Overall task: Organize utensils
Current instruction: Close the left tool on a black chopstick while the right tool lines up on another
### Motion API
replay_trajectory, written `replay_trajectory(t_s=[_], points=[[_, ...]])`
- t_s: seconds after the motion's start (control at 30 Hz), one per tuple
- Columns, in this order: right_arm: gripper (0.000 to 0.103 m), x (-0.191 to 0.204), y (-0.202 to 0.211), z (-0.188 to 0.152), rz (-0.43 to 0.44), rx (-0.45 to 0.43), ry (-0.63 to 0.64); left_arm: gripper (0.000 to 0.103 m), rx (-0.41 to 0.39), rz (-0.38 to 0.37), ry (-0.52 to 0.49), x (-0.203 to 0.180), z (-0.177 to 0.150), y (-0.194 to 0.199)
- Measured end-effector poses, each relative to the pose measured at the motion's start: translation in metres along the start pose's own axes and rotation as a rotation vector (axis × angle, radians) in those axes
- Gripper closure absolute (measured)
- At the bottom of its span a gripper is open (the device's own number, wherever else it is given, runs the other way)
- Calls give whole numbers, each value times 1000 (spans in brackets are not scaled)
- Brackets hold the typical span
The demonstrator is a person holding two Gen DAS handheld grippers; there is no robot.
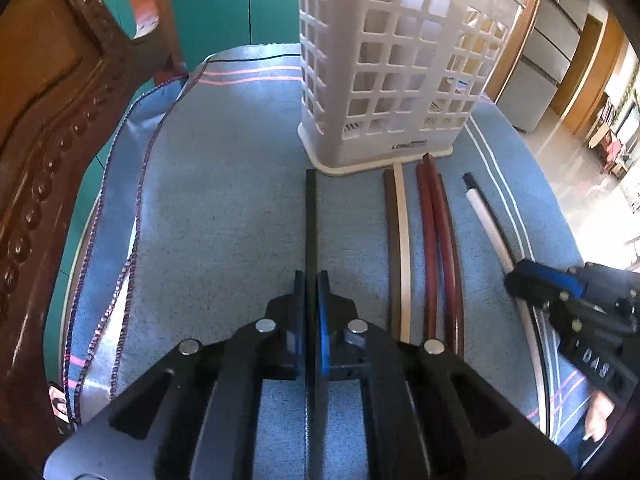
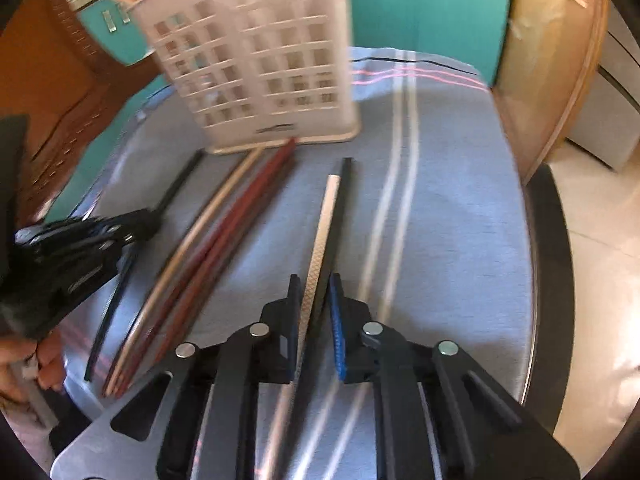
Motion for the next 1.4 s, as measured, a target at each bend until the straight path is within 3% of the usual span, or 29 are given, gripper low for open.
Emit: replay_trajectory(t_s=[0.27, 0.53, 0.63, 0.73, 0.9, 1.07, 1.17, 1.33, 1.4], points=[[91, -13, 32, 10, 118, -89, -65, 96, -11, -30, 11, 1, -2, 7], [87, -15, 22, 6, 37, -62, -34, 96, -5, -25, -2, -7, -6, 9], [87, -11, 4, 2, -62, -21, 10, 96, 6, -17, -4, -6, -7, 4], [87, -4, -6, 2, -82, -3, 36, 94, 5, -19, -3, -3, -7, 3], [85, 4, -15, 11, -163, -29, 75, 93, -5, -27, 21, 5, 0, -2], [70, 0, -19, 16, -169, -33, 21, 92, -11, -28, 50, 9, 11, -8], [70, -2, -21, 19, -181, -33, 27, 86, 2, 6, 6, 0, 12, -10], [69, -4, -28, 31, -152, -4, 20, 65, 20, 19, -49, -14, 12, -13], [69, -5, -30, 36, -149, 2, 29, 64, 23, 29, -62, -16, 13, -14]])
Point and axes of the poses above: each gripper's, at about its wrist camera, not at the fingertips, and y roughly against the way its jaws point, x to its left, z to its top, the point moved 5 cm from there along -y, roughly the way its jaws point, and after that the axes turned 6 degrees about -z, right-handed, at the moved point
